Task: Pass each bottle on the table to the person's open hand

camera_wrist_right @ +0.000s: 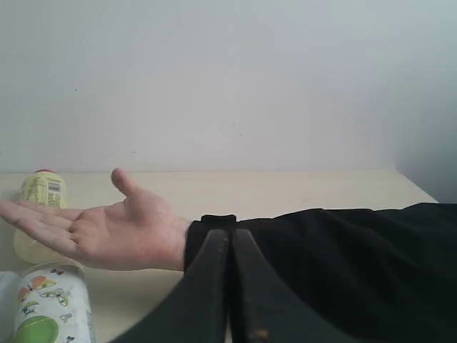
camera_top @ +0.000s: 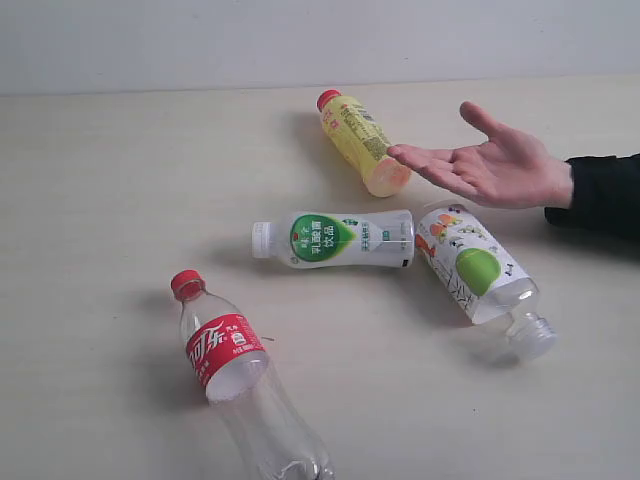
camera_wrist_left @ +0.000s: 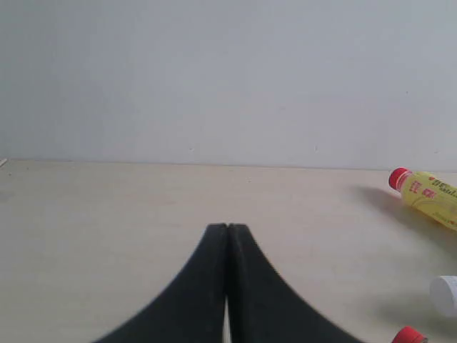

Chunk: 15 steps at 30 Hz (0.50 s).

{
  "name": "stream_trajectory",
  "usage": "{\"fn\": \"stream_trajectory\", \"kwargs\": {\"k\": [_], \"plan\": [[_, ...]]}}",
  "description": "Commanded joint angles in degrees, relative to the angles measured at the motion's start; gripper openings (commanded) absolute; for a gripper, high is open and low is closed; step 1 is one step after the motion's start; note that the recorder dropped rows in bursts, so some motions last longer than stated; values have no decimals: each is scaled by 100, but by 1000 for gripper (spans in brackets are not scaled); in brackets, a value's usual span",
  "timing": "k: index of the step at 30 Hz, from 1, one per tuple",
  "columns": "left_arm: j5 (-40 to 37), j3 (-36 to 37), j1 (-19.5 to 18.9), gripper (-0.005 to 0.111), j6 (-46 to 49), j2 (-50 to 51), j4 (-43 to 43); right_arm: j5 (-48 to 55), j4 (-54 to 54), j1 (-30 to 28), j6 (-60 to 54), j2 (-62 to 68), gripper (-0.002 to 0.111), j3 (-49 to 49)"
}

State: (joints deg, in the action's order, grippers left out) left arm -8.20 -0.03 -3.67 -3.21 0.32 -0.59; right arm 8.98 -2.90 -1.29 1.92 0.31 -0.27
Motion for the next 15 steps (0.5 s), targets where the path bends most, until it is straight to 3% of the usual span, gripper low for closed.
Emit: {"fn": "stream_trajectory", "kwargs": {"k": [1,15], "plan": [[-4,3,26,1,18,-32,59,-25,-3,222,-22,-31,0,27],[-4,3,26,1,18,-32,59,-25,-47,224,-37,-31,0,27]]}}
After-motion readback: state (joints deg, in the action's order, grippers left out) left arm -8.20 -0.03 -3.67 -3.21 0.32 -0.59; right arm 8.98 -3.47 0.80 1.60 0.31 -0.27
